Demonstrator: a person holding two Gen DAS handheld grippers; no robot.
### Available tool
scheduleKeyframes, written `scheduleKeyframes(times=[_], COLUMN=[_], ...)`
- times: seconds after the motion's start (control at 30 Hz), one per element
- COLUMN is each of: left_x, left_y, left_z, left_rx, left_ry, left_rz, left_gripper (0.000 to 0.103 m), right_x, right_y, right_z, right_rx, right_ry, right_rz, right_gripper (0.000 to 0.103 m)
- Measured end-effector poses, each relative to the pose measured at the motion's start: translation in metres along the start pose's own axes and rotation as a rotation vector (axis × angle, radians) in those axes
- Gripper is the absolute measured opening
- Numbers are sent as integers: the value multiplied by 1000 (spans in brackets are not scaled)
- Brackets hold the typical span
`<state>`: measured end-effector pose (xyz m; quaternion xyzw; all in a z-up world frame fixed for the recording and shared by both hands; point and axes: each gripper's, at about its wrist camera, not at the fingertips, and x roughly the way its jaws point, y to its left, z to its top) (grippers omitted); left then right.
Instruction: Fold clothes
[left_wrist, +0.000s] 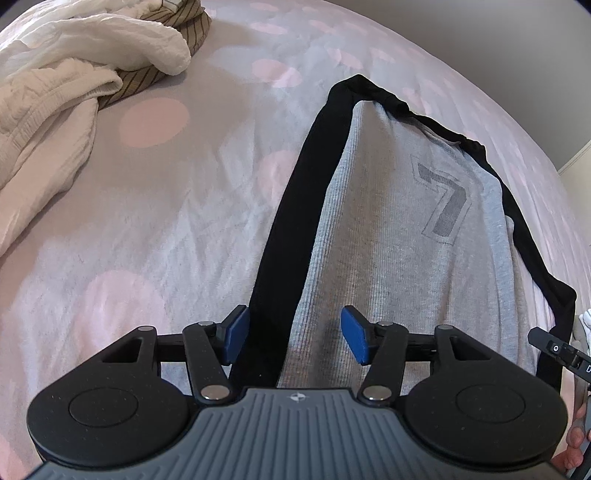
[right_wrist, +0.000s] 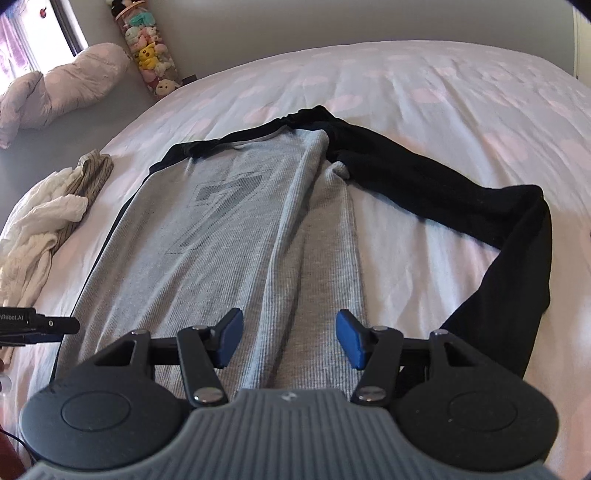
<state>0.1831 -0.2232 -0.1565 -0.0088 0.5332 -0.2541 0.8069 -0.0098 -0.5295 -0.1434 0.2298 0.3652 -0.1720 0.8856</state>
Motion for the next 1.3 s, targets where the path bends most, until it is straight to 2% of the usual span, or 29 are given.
scheduleKeyframes(times=[0.17,0.27,0.43,0.47,0.6,0.67,0.8,1.1,1.3], left_x=[-12,-14,-5,-4,2,1,-13,-54,-76], left_y=[16,26,22,18,1,-2,7,17,38], left_z=[0,1,0,0,-3,-4,4,67,122], left_rx=[-99,-169,-139,-117,-13,1,-62,-19,47], left_ry=[-50,-53,-7,-3,15,-1,-58,-197,-261], left_rz=[26,13,41,39,45,67,54,107,236], left_gripper=[53,51,47,44,9,6,5,4,4], right_x=[2,3,5,5,8,8,6,14,24], right_y=[-8,-8,-7,-8,-9,-10,-12,-16,-23], right_z=[0,1,1,1,2,2,2,4,6], right_rx=[50,52,56,59,71,75,88,106,157], right_ry=[5,7,12,12,19,20,16,31,45], right_rz=[22,32,47,51,58,60,63,68,82], right_gripper=[59,59,60,60,60,60,60,60,61])
